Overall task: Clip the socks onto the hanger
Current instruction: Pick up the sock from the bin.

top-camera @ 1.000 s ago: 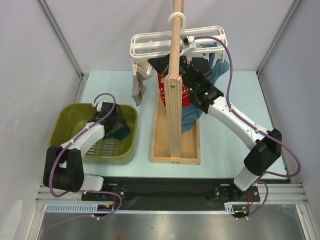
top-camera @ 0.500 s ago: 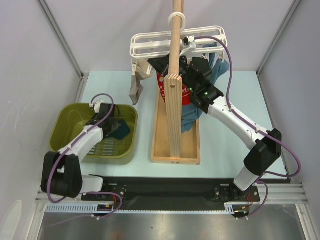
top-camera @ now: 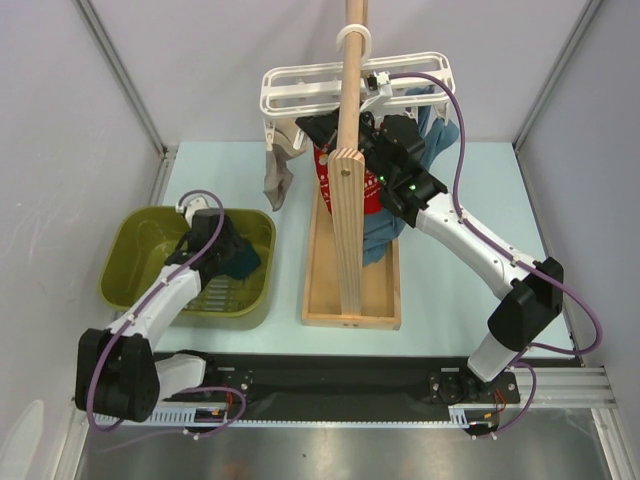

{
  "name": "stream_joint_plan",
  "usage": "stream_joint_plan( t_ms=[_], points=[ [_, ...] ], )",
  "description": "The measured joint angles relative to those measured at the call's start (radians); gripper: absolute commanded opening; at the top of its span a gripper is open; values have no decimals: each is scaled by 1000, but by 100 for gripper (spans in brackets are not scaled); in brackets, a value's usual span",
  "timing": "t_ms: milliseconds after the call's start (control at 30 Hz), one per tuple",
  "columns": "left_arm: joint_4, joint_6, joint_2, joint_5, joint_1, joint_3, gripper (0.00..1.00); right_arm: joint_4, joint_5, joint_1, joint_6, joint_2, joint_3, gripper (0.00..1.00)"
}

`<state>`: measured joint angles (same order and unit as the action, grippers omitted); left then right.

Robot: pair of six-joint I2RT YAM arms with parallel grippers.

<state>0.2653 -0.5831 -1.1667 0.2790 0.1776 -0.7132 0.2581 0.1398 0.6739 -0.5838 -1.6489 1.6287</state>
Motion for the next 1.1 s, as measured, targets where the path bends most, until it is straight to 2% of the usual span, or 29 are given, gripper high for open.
stream_joint_plan(
  t_ms=[200, 333, 433, 533, 667, 700, 733, 900, 1100],
  points=[
    [-79, -5, -76, 3, 31, 90, 68, 2, 0, 0, -7, 0, -2, 0],
    [-109, -11, -183, 27, 64, 80, 71, 3, 0, 0, -11, 0, -2, 0],
    [-98, -22, -227, 52, 69, 41, 68, 3, 0, 0, -11, 0, -2, 0],
    [-101, -51, -261, 53, 49, 20, 58, 2, 0, 0, -11, 0, -2, 0],
    [-113, -90, -267, 50, 7, 26, 9, 2, 0, 0, -10, 0, -2, 0],
    [-116, -97, -266, 51, 0, 29, 3, 2, 0, 0, -10, 1, -2, 0],
    [-119, -101, -258, 50, -3, 32, 0, 2, 0, 0, -10, 2, -2, 0],
    [-88, -108, -187, 47, -3, 55, 0, 2, 0, -2, -10, 4, -3, 0],
    [-24, -90, 44, 47, -3, 62, 0, 2, 0, -2, -10, 4, -5, 0]
  ],
)
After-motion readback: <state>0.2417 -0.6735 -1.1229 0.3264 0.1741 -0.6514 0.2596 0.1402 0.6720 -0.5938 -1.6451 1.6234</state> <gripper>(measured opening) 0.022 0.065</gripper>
